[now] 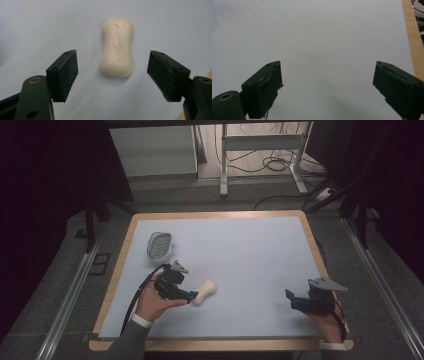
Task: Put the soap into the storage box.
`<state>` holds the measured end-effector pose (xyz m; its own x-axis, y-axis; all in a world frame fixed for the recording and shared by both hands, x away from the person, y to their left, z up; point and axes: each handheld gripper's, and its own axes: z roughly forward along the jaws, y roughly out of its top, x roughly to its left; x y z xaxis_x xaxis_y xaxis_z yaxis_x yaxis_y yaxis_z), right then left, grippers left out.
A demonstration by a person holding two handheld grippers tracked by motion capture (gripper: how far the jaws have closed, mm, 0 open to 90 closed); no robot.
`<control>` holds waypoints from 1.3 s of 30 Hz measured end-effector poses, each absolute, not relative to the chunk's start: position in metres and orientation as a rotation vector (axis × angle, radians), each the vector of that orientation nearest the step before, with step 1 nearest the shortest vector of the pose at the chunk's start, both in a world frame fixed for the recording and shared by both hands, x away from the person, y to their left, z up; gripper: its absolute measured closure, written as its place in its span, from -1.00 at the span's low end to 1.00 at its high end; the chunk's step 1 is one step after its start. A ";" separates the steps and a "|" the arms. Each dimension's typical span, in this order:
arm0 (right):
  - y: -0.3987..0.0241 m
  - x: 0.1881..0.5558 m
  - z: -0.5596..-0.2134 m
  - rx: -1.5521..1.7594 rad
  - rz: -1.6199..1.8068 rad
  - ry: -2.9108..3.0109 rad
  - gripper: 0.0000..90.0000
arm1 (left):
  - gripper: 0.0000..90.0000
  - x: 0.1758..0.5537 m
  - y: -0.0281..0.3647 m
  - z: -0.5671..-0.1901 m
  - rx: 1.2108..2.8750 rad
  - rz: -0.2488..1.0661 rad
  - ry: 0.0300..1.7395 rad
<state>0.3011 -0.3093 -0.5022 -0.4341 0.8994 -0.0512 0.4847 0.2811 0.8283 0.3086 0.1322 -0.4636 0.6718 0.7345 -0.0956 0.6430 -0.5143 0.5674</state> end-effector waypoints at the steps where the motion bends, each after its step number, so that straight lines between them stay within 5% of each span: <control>1: -0.309 0.301 -0.502 1.238 1.040 2.033 -0.82 | -0.44 0.310 0.130 -0.465 2.312 0.211 1.059; 22: -0.308 0.302 -0.503 1.227 1.040 2.048 -0.82 | -0.40 0.329 0.094 -0.481 2.423 0.162 1.024; 39: -0.309 0.302 -0.504 1.231 1.035 2.047 -0.82 | -0.15 0.343 0.081 -0.501 2.517 0.125 1.045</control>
